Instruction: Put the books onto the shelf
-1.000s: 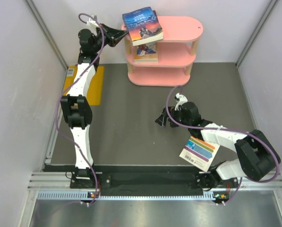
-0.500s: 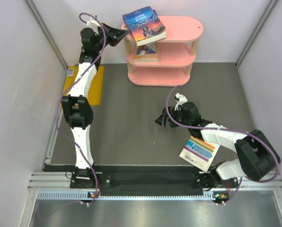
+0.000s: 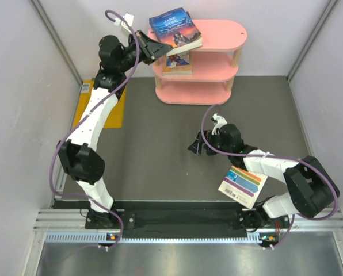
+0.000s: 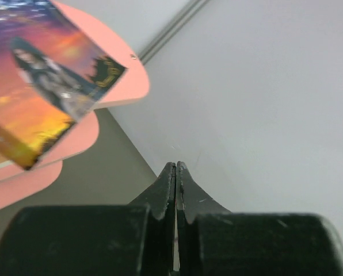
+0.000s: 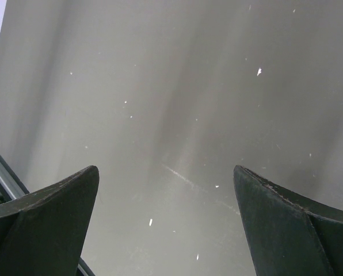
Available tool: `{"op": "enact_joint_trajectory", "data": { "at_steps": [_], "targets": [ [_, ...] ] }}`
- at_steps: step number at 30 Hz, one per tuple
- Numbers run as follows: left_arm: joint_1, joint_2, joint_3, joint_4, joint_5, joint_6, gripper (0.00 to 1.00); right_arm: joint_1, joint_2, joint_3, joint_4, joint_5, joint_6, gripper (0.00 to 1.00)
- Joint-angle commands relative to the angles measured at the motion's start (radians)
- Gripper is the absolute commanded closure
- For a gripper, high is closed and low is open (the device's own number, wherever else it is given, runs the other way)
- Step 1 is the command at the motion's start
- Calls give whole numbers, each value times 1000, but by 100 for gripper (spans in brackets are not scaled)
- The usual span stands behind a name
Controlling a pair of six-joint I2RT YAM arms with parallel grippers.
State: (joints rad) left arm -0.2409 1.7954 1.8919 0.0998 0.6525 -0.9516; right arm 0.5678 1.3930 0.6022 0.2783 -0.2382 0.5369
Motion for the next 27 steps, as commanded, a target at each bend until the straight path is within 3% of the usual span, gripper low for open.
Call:
{"op": "enact_joint_trajectory", "data": {
  "at_steps": [1,9,14,27],
  "targets": [
    [-21,-54,-28,-60,-25,82,100,15,12,27,50,-13,6,0],
    [-55,-57,-50,-139,-91,143,100,15,21,31,44,-15,8,0],
    [-87,-30,6,-236,-139,223,100,15,29,36,41,-16,8,0],
    [-101,113,248,-379,-267,244,100,15,24,31,42,-18,11,0]
  ]
}}
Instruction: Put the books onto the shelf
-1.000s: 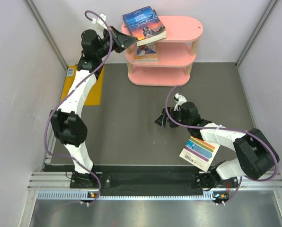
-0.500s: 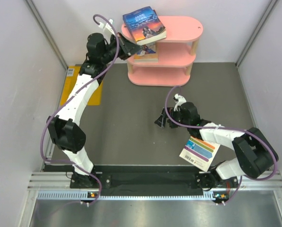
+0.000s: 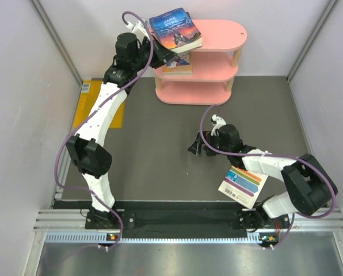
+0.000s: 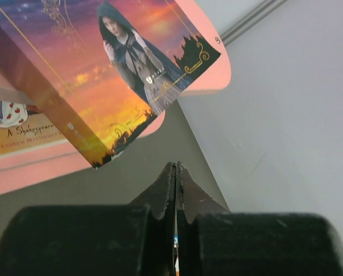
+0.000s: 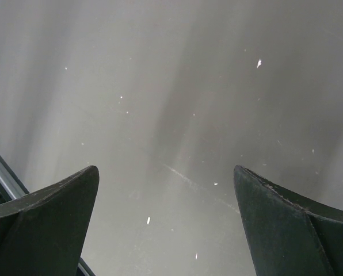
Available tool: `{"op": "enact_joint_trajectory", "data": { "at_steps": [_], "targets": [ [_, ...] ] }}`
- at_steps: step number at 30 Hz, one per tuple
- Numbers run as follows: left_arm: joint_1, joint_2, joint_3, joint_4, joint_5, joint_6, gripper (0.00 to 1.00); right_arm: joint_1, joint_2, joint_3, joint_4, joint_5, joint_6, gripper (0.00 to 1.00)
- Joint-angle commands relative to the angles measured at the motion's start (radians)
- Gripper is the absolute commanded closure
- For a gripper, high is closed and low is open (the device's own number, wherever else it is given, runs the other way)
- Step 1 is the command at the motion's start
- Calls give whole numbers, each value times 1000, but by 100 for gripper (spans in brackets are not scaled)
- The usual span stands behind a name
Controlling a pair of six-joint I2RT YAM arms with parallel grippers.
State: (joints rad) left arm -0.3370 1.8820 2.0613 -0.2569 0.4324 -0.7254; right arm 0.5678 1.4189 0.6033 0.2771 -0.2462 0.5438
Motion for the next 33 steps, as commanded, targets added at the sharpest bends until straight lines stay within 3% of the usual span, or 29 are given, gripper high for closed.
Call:
{"op": "enact_joint_trajectory", "data": {
  "at_steps": [1,33],
  "targets": [
    [-5,41,88,-27,-49,15,100,15,-3,30,43,-10,5,1],
    [49,97,172,-93,-199,73,98,14,6,33,39,-15,2,0]
  ]
}}
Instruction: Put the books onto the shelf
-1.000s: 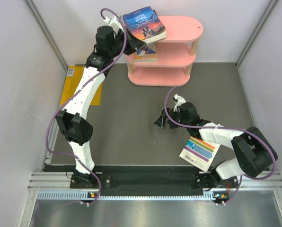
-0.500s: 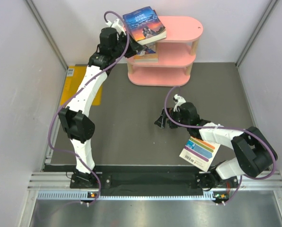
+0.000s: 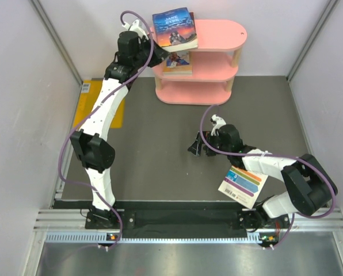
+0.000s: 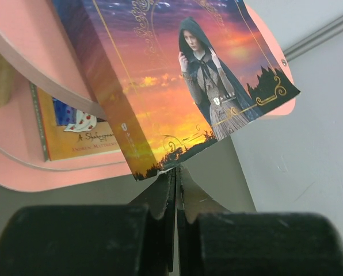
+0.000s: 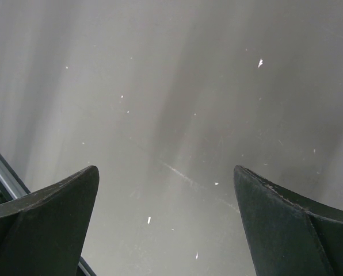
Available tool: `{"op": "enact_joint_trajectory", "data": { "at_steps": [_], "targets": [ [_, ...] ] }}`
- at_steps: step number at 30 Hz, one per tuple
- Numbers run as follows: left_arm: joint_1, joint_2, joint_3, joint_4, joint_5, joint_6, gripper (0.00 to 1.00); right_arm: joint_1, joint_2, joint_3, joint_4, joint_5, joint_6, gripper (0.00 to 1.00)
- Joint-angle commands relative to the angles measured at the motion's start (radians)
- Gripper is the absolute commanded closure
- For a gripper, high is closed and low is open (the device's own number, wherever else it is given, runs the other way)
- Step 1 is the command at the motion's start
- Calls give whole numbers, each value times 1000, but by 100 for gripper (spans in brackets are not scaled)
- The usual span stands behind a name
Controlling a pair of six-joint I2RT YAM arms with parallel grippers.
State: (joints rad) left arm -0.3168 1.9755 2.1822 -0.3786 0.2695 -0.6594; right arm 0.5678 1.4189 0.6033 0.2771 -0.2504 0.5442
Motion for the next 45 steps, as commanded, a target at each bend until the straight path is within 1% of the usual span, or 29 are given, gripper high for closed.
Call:
{"op": "enact_joint_trajectory", "data": {
  "at_steps": [1,11,16,19,21,22,23,24,25,26,27,28,29,30,31,32,36,39,40,42,43,44,45],
  "targets": [
    [33,2,51,26,-41,6,98,14,9,36,37,-10,2,0],
    [56,28,47,26,-30,4,97,14,11,36,36,-12,3,0],
    [56,28,36,46,20,6,97,14,9,36,36,-13,2,0],
    [51,-19,-28,82,68,29,97,14,-4,32,37,-9,0,0],
    [44,-98,-137,112,77,61,97,14,-17,29,37,-7,-3,0],
    [44,-130,-235,156,80,69,96,14,-31,29,34,-7,-6,0],
    [44,-201,-286,180,83,73,96,14,-38,29,30,-1,-9,0],
    [42,-236,-335,204,92,84,96,15,-46,29,25,0,-12,0],
    [41,-269,-425,231,97,90,95,14,-61,29,19,3,-18,0],
    [39,-333,-470,245,99,93,94,14,-70,29,13,14,-20,0],
    [36,-363,-514,259,102,102,93,12,-78,33,7,17,-21,0],
    [33,-391,-594,267,102,110,92,12,-87,38,-10,22,-29,0],
    [30,-439,-633,280,99,113,90,9,-92,44,-19,31,-33,0],
    [27,-460,-671,290,97,116,90,9,-97,53,-27,34,-35,0],
    [21,-478,-743,305,112,115,89,7,-106,59,-42,36,-38,1],
    [13,-504,-772,319,122,116,87,6,-107,73,-55,46,-38,0],
    [-48,-520,-889,317,148,136,85,-3,-149,108,-162,111,-56,0],
    [-137,-517,-989,343,135,133,84,-42,-188,118,-246,186,-41,0],
    [-192,-511,-1025,342,126,136,83,-61,-198,115,-259,191,-24,0],
    [-252,-485,-1056,352,102,149,83,-136,-225,92,-274,185,-3,0],
    [-310,-472,-1073,353,91,152,84,-167,-236,81,-306,178,16,0],
    [-338,-445,-1079,354,77,153,84,-236,-247,55,-315,154,25,0],
    [-366,-428,-1084,356,73,155,85,-273,-271,40,-328,139,34,0]
  ]
}}
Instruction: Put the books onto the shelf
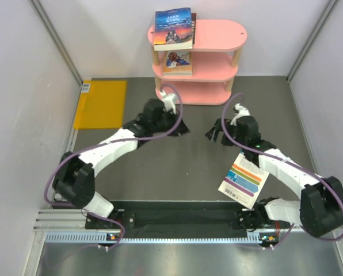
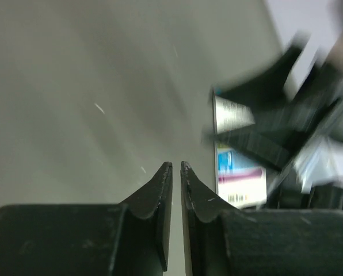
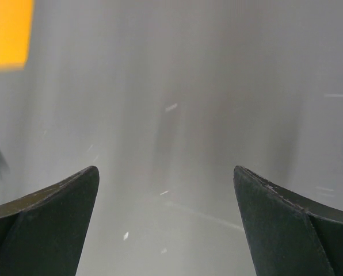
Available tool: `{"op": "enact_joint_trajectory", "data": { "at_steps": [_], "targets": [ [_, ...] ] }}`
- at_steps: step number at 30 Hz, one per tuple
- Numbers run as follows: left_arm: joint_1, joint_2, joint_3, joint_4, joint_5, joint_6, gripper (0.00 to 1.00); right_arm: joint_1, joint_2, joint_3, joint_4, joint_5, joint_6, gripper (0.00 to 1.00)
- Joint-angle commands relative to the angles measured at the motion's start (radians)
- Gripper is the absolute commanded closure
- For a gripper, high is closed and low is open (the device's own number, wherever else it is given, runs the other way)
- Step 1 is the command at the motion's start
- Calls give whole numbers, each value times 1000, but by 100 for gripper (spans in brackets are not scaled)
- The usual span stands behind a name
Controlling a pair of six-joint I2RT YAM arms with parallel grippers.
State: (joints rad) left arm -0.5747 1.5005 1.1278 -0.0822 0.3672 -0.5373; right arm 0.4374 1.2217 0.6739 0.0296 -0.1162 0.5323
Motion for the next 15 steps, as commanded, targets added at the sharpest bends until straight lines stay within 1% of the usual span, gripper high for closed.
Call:
{"op": "enact_joint_trajectory", "data": {
  "at_steps": [1,2,3,4,5,8,10,14,15],
  "targets": [
    [-166,62,-28,62,-28,33,85,-181,-88,-48,-86,-11,58,0],
    [-195,98,-20,59,-33,48,85,-254,-102,-80,-94,-37,61,0],
    [-224,116,-8,47,-56,60,86,-287,-131,-95,-111,-48,63,0],
    [-278,136,27,4,-76,72,86,-319,-145,-106,-125,-57,61,0],
    [-301,174,42,-5,-86,89,87,-368,-157,-123,-143,-65,57,0],
    [-379,242,102,-36,-99,114,89,-428,-212,-148,-210,-73,48,1],
    [-428,285,145,-57,-125,128,89,-430,-258,-157,-263,-66,43,0],
    [-476,337,187,-93,-143,135,89,-430,-339,-154,-374,-31,21,1],
    [-484,345,184,-93,-143,132,88,-428,-372,-154,-420,-31,11,2]
  ]
}}
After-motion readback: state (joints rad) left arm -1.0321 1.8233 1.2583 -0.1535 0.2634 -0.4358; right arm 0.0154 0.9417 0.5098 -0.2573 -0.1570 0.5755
